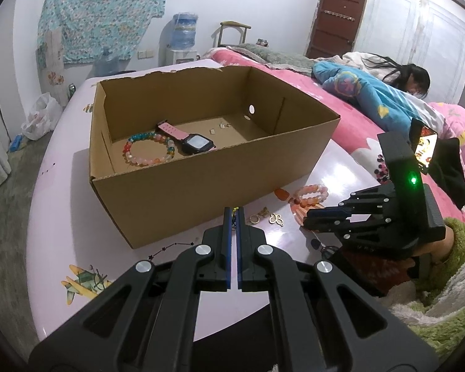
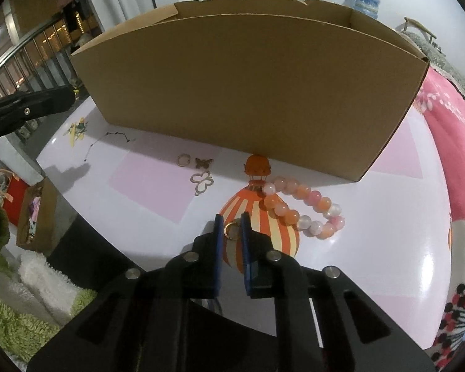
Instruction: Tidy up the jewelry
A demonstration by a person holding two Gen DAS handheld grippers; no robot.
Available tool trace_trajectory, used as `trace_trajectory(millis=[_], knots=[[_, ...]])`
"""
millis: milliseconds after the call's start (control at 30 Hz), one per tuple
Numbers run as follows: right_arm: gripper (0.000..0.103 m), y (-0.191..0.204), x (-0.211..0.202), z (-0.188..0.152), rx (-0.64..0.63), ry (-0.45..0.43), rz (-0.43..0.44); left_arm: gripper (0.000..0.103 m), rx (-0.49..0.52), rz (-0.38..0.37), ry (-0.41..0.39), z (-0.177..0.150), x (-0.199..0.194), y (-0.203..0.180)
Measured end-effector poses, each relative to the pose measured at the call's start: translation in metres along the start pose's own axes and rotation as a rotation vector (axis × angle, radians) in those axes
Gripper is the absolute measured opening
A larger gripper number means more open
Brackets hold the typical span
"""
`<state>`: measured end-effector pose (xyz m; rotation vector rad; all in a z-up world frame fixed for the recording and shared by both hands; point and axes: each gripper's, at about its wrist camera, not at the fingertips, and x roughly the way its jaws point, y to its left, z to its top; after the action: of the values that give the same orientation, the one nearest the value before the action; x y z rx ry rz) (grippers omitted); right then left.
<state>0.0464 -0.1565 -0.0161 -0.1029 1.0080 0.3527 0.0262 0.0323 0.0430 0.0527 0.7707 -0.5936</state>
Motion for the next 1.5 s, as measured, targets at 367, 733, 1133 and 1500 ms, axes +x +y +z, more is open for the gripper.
trace_trajectory(millis=[367,733,1133,1500], knots=[[0.011,-0.001,-0.007,-0.004,0.014,-0.026,0.002,0.002,-0.001,0.002,-0.004,0.002,-0.001,0.002],[0.011,0.009,-0.104,0.046,-0.061,-0.286,0.002,0.002,0.034,-0.032,-0.144,0.047,-0.042,0.007],[0.011,-0.031,-0.038,0.169,-0.049,-0.091,0.096,0.002,-0.126,-0.094,0.143,0.102,0.054,0.061],[0.011,-0.068,0.034,0.199,0.076,0.106,0.061,0.004,-0.176,-0.037,0.221,0.100,0.087,0.077]])
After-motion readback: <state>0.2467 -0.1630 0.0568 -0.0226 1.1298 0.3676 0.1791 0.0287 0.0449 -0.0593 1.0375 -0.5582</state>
